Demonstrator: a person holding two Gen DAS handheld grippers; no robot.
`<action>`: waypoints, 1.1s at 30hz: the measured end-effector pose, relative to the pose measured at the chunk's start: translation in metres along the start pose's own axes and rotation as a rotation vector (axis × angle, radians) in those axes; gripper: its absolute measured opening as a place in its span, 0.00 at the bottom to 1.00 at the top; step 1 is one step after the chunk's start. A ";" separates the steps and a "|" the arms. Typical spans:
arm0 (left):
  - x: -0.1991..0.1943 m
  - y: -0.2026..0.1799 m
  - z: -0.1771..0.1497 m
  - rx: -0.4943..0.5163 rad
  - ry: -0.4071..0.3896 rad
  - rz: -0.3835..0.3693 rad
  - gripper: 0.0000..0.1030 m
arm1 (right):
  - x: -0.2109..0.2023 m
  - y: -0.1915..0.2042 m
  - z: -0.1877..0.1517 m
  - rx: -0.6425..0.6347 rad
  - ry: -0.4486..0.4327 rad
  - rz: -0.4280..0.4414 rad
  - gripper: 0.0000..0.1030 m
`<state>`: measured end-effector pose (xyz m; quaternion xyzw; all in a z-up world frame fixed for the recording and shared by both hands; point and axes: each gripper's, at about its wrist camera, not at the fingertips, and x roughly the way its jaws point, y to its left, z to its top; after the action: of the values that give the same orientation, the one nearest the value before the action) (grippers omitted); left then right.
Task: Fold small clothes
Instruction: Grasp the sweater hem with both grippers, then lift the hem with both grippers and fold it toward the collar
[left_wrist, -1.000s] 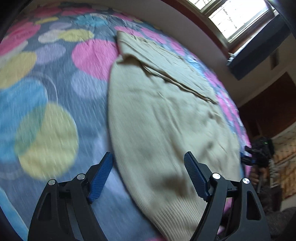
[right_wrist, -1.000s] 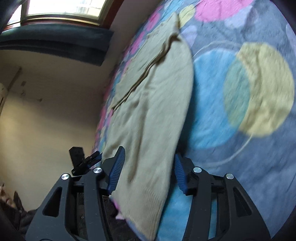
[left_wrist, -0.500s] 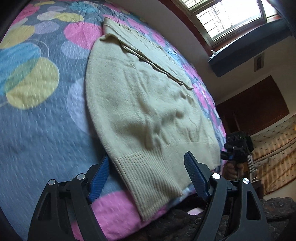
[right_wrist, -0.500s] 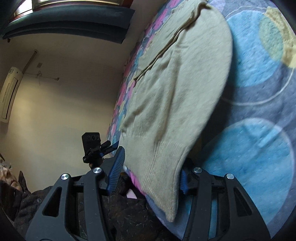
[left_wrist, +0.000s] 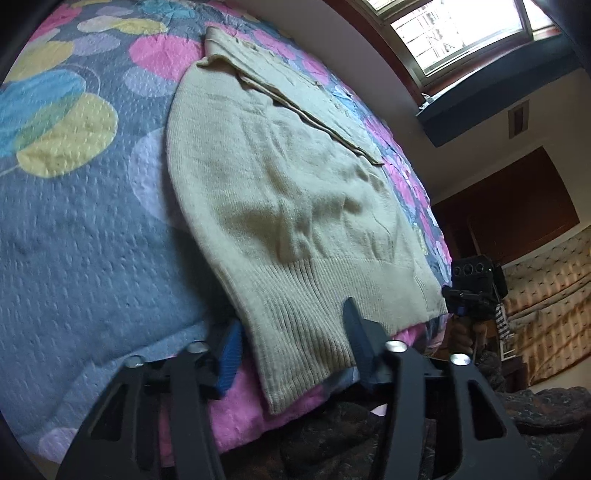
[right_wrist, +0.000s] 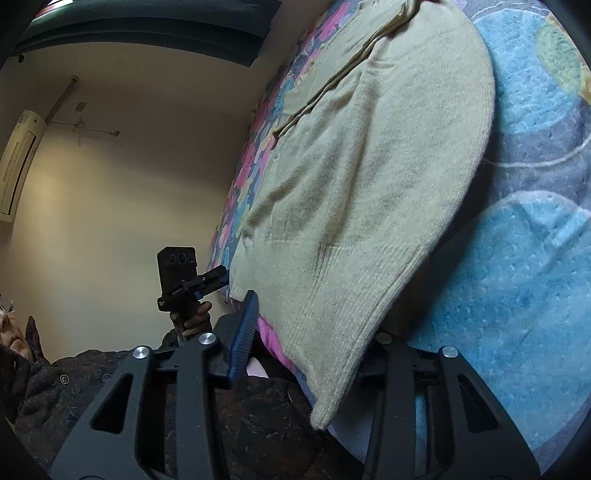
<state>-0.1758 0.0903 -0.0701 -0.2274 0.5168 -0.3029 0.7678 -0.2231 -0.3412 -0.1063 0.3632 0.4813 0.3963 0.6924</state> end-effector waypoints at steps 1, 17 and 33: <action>0.003 0.003 -0.001 -0.014 0.022 -0.027 0.20 | 0.003 -0.001 0.002 -0.003 0.006 -0.007 0.29; -0.048 -0.028 0.078 0.054 -0.223 -0.105 0.05 | -0.034 0.054 0.050 -0.143 -0.171 0.083 0.05; 0.080 0.021 0.272 0.109 -0.214 0.061 0.05 | 0.012 -0.049 0.277 0.104 -0.306 0.049 0.05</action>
<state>0.1047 0.0590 -0.0383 -0.2005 0.4212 -0.2809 0.8387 0.0538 -0.3849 -0.0790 0.4663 0.3808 0.3278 0.7281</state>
